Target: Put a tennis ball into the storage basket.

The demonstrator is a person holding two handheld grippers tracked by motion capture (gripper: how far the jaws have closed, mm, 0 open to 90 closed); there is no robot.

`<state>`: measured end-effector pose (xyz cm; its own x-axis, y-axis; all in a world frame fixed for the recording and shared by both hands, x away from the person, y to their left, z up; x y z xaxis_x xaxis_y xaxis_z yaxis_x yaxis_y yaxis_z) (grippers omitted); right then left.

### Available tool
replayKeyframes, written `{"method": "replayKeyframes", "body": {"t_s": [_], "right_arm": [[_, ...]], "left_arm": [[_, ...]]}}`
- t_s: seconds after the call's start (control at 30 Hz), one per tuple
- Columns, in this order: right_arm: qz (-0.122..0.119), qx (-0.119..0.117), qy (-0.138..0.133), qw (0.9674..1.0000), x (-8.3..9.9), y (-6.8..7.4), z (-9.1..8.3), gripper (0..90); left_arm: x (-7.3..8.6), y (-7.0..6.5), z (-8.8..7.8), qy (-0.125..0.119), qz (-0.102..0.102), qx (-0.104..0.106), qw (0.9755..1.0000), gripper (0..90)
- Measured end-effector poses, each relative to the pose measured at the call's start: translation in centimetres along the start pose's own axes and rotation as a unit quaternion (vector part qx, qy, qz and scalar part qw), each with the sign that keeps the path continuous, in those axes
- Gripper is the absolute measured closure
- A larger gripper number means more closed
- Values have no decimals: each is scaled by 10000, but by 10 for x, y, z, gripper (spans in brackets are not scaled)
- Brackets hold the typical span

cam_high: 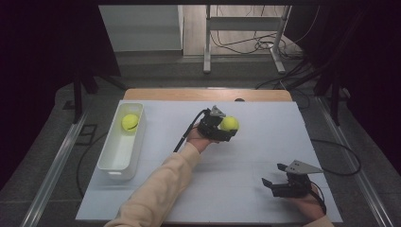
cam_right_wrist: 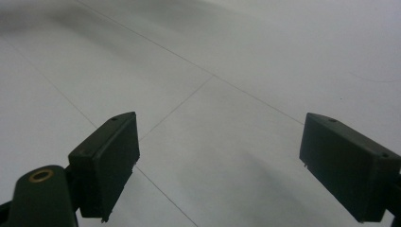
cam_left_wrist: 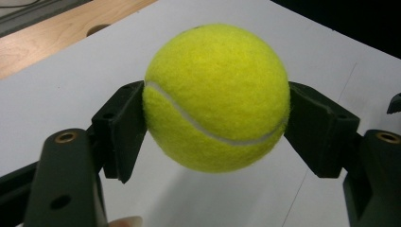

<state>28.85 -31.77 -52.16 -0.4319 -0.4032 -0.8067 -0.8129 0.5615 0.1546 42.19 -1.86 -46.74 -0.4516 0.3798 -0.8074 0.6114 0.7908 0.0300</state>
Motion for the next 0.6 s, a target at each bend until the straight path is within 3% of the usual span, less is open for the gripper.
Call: {"method": "replayKeyframes", "body": {"t_s": [0.6], "right_arm": [[-6,9,29,10000,0,0,0,133]], "left_arm": [[5,5,-8,1,-25,-36,10000,265]]}}
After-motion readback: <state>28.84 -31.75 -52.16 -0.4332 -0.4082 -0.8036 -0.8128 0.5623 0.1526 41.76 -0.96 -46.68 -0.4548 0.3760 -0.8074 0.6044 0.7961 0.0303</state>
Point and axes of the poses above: each handheld gripper's, and its own axes: z roughly forward along the jaws, x roughly out of its underside, y roughly to its left, the point moved 1 cm from there along z, roughly forward along the jaws, and after that the axes turned 15 degrees about -x, right-handed, at the moved point
